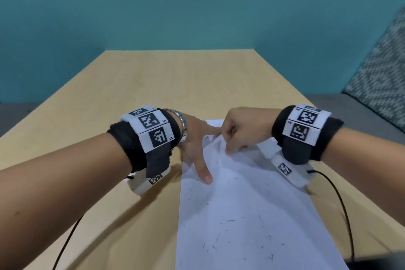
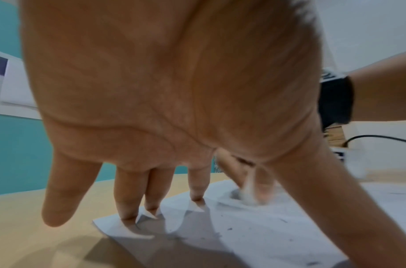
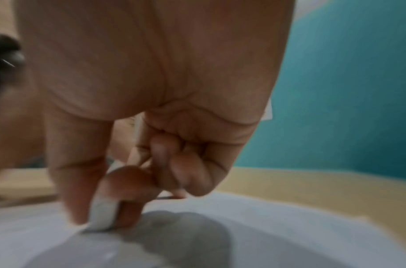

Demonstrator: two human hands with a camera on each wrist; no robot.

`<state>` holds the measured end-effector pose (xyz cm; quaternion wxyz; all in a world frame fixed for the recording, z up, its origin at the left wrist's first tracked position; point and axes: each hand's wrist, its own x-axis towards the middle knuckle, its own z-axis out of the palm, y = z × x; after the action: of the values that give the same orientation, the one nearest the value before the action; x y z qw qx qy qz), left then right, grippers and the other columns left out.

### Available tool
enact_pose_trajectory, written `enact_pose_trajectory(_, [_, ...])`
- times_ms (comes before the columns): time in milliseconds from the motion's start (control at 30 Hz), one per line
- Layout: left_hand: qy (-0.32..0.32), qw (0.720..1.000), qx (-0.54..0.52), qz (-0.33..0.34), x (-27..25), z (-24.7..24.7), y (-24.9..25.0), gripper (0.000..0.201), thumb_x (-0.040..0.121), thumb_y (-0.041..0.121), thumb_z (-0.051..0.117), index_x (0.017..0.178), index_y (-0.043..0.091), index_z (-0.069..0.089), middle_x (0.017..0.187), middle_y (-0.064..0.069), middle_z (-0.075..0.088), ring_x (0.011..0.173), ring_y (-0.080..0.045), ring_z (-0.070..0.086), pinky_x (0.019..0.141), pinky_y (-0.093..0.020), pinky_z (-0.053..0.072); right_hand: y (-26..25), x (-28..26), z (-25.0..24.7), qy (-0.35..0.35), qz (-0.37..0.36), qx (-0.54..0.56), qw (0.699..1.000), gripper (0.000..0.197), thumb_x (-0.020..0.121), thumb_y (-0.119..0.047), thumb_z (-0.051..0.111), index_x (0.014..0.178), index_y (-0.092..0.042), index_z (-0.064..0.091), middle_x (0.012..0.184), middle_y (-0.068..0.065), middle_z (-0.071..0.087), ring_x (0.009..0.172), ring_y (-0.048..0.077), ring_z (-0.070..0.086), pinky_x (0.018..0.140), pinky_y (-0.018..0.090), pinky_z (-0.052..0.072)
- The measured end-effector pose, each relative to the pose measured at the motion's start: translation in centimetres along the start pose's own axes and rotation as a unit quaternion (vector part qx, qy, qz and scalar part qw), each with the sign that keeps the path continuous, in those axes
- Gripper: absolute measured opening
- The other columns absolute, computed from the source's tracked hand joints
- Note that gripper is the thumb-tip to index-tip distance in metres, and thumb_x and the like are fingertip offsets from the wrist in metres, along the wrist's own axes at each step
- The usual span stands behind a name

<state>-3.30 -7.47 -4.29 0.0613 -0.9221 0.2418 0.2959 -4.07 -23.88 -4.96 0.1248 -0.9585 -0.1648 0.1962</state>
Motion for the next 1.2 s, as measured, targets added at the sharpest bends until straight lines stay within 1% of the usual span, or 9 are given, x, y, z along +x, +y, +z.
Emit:
enact_pose_trajectory(100, [0.010, 1.000, 0.022, -0.020, -0.3, 0.0, 0.3, 0.124, 0.055, 0.069, 0.082, 0.149, 0.055, 0.001, 0.160, 0.015, 0.017, 0.142, -0.015, 0.030, 0.109, -0.036, 0.030, 0.8, 0.8, -0.5, 0.069, 0.030, -0.022, 0.997, 0.021, 0.073, -0.015, 0.074, 0.058, -0.010, 0.059, 0.056, 0.001, 0.053, 0.056, 0.018, 0.046, 0.054, 0.028, 0.039])
enact_pose_trajectory(267, [-0.009, 1.000, -0.003, -0.013, 0.1, 0.2, 0.0, 0.111, 0.049, 0.071, 0.084, 0.139, 0.062, 0.019, 0.147, 0.008, 0.047, 0.129, -0.016, 0.050, 0.091, -0.031, 0.037, -1.7, -1.4, 1.4, -0.078, -0.039, 0.020, 0.996, 0.019, 0.078, -0.019, 0.076, 0.070, -0.005, 0.066, 0.059, 0.000, 0.061, 0.052, 0.011, 0.048, 0.057, 0.025, 0.043])
enact_pose_trajectory(433, [0.003, 0.999, 0.015, -0.029, -0.3, 0.0, 0.2, 0.128, 0.051, 0.072, 0.082, 0.148, 0.057, 0.000, 0.159, 0.016, 0.022, 0.140, -0.013, 0.034, 0.109, -0.036, 0.031, 0.7, 0.8, -0.3, 0.065, 0.029, -0.006, 0.997, 0.023, 0.072, -0.016, 0.074, 0.057, -0.013, 0.058, 0.056, 0.000, 0.052, 0.056, 0.018, 0.045, 0.056, 0.031, 0.040])
enact_pose_trajectory(600, [-0.017, 1.000, -0.020, -0.008, -0.1, 0.0, 0.1, 0.112, 0.054, 0.065, 0.085, 0.142, 0.060, 0.017, 0.148, 0.010, 0.044, 0.127, -0.017, 0.052, 0.086, -0.026, 0.039, -1.3, -1.2, 1.1, -0.069, -0.032, 0.020, 0.997, 0.018, 0.077, -0.018, 0.076, 0.066, -0.008, 0.065, 0.054, -0.003, 0.060, 0.051, 0.011, 0.048, 0.055, 0.022, 0.043])
enact_pose_trajectory(700, [0.003, 1.000, 0.018, -0.016, -0.4, -0.1, 0.3, 0.123, 0.055, 0.069, 0.082, 0.148, 0.057, 0.002, 0.160, 0.014, 0.021, 0.141, -0.015, 0.033, 0.106, -0.035, 0.032, 0.8, -0.2, -0.6, 0.010, 0.015, 0.001, 1.000, 0.022, 0.074, -0.019, 0.076, 0.060, -0.009, 0.063, 0.055, 0.000, 0.059, 0.054, 0.015, 0.047, 0.058, 0.029, 0.042])
enact_pose_trajectory(767, [0.004, 0.999, 0.032, -0.019, -0.5, -0.2, 0.5, 0.122, 0.056, 0.070, 0.080, 0.147, 0.058, 0.000, 0.161, 0.014, 0.013, 0.144, -0.015, 0.026, 0.111, -0.039, 0.027, 1.1, 0.2, -0.6, 0.053, 0.034, -0.013, 0.998, 0.023, 0.074, -0.018, 0.075, 0.058, -0.011, 0.060, 0.056, 0.000, 0.055, 0.056, 0.017, 0.045, 0.058, 0.030, 0.041])
enact_pose_trajectory(933, [-0.016, 0.999, 0.039, -0.002, -0.1, -0.5, 0.8, 0.113, 0.055, 0.068, 0.082, 0.143, 0.062, 0.011, 0.145, 0.010, 0.049, 0.131, -0.014, 0.042, 0.094, -0.034, 0.035, -1.1, -1.8, 1.0, -0.074, -0.016, 0.013, 0.997, 0.019, 0.076, -0.019, 0.076, 0.064, -0.010, 0.065, 0.055, -0.003, 0.062, 0.054, 0.014, 0.050, 0.059, 0.026, 0.044])
enact_pose_trajectory(1100, [-0.008, 0.999, 0.051, -0.018, -0.6, -0.8, 1.3, 0.124, 0.053, 0.068, 0.083, 0.144, 0.063, -0.002, 0.157, 0.015, 0.026, 0.143, -0.013, 0.028, 0.107, -0.037, 0.030, 1.0, -0.1, -0.4, 0.066, 0.046, -0.014, 0.997, 0.017, 0.072, -0.017, 0.074, 0.065, -0.004, 0.066, 0.060, 0.002, 0.057, 0.061, 0.019, 0.050, 0.057, 0.030, 0.042])
enact_pose_trajectory(1200, [-0.026, 0.999, 0.035, -0.010, -0.8, -0.7, 1.3, 0.114, 0.057, 0.063, 0.084, 0.143, 0.064, 0.009, 0.156, 0.013, 0.028, 0.140, -0.016, 0.034, 0.105, -0.036, 0.032, -0.5, -1.6, 1.0, -0.036, 0.000, 0.023, 0.999, 0.016, 0.074, -0.016, 0.075, 0.067, -0.004, 0.066, 0.056, -0.002, 0.060, 0.054, 0.015, 0.048, 0.058, 0.028, 0.044])
